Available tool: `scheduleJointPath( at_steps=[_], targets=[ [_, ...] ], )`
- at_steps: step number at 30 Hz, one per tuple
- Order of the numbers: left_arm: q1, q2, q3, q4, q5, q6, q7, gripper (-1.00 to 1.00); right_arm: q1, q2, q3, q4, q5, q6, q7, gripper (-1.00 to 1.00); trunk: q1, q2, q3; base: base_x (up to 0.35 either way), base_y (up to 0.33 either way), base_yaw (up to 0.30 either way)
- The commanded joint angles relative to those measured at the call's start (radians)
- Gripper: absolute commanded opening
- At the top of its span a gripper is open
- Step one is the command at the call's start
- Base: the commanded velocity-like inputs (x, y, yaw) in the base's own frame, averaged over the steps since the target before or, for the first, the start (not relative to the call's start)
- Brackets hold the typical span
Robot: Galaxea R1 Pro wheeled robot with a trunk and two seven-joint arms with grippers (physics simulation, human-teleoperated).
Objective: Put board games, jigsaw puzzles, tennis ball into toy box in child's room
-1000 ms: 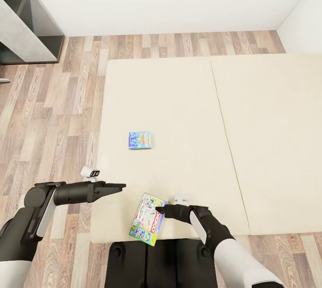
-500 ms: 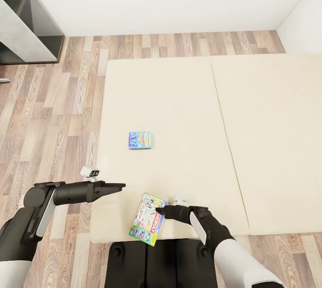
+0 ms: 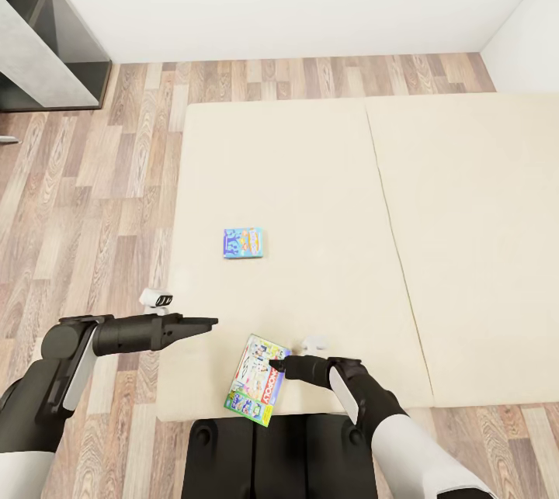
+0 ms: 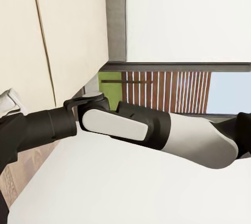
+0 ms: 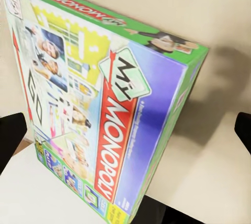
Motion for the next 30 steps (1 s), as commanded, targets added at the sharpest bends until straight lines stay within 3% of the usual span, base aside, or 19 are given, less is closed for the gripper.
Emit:
scheduleJointPath(
  at_steps=[1,30],
  targets=[
    [0.000,0.001,0.000,0.000,0.000,0.010,-0.003,1.00,0.000,0.000,0.001,-0.001,-0.010,0.007,-0.002,1.00,0.001,-0.001,-0.001,0.000,0.000,0.000],
    [0.000,0.001,0.001,-0.001,0.000,0.013,-0.004,1.00,0.000,0.000,0.001,-0.001,-0.010,0.003,-0.001,1.00,0.001,-0.001,-0.001,0.000,0.018,0.000]
  ],
)
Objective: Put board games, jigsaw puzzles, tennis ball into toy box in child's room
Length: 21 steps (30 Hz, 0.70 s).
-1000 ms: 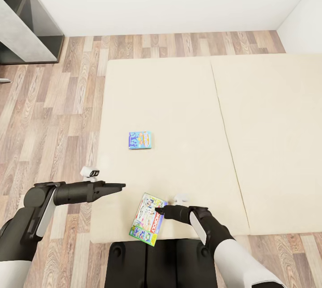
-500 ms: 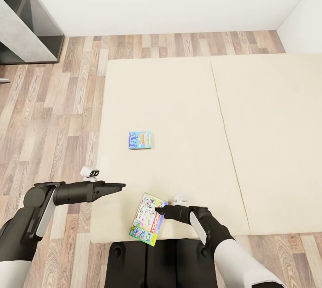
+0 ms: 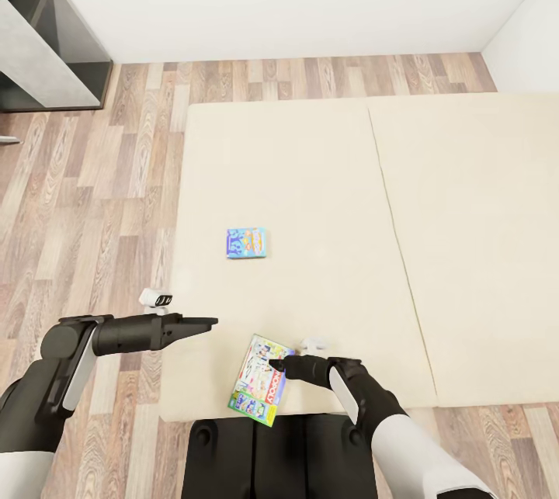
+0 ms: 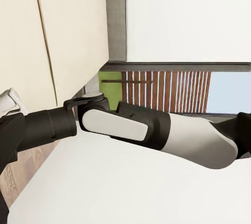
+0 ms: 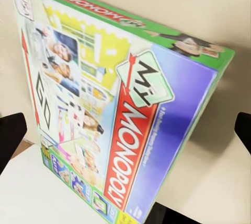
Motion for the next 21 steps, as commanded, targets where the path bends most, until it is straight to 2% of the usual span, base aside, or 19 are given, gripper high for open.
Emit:
scheduleJointPath(
  at_steps=[1,21],
  targets=[
    [0.000,0.000,0.000,0.000,0.000,0.011,-0.003,1.00,0.000,0.000,0.001,-0.001,-0.010,0.007,-0.002,1.00,0.001,-0.001,-0.001,0.000,0.019,0.000],
    [0.000,0.000,0.001,0.000,0.000,0.011,-0.003,1.00,0.000,0.000,0.001,-0.001,-0.010,0.007,-0.002,1.00,0.001,-0.001,-0.001,0.000,0.019,0.000]
  ],
)
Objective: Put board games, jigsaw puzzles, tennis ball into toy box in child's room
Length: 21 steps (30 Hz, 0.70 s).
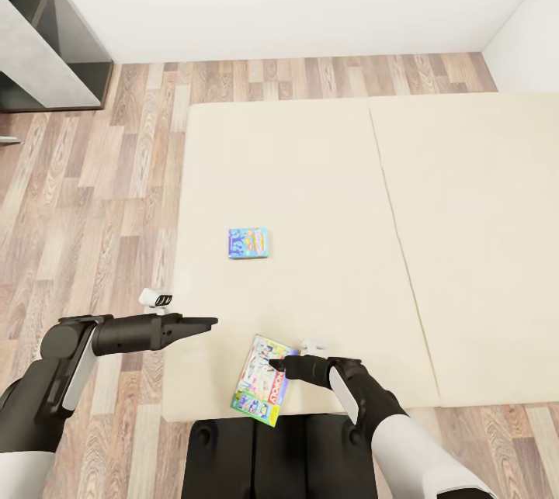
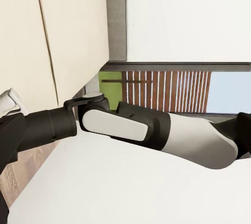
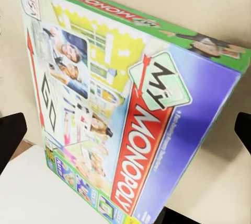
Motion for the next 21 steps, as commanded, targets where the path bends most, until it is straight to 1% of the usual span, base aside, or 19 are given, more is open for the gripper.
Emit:
scheduleJointPath(
  at_steps=[1,21],
  targets=[
    [0.000,0.000,0.000,-0.001,0.000,0.011,-0.003,1.00,0.000,0.000,0.001,-0.001,-0.010,0.007,-0.002,1.00,0.001,-0.001,-0.001,0.000,0.036,0.000],
    [0.000,0.000,0.000,0.000,0.000,0.011,-0.004,1.00,0.000,0.000,0.001,-0.001,-0.010,0.007,-0.002,1.00,0.001,-0.001,-0.001,0.000,0.005,0.000]
  ],
)
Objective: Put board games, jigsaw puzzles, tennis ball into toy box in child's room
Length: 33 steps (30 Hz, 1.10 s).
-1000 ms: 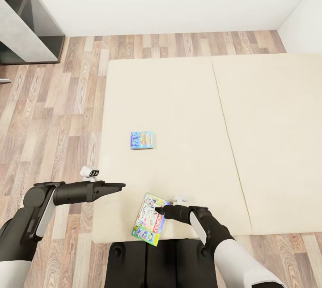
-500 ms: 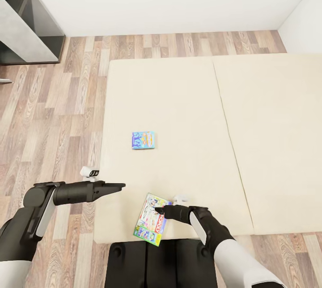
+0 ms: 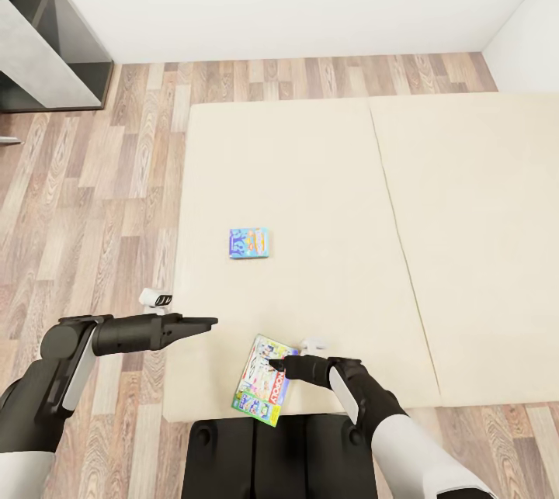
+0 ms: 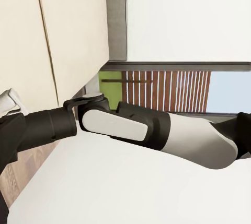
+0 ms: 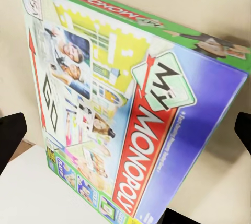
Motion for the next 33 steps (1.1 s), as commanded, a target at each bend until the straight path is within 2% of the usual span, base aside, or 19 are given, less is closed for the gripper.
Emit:
scheduleJointPath(
  at_steps=[1,33],
  targets=[
    [0.000,0.000,0.000,0.000,0.000,0.011,-0.003,1.00,0.000,0.000,0.001,-0.001,-0.010,0.007,-0.002,1.00,0.001,-0.001,-0.001,0.000,0.034,0.000],
    [0.000,0.000,0.000,0.000,0.000,0.011,-0.003,1.00,0.000,0.000,0.002,-0.001,-0.009,0.007,-0.002,1.00,0.001,-0.001,-0.001,0.000,0.013,0.000]
  ],
)
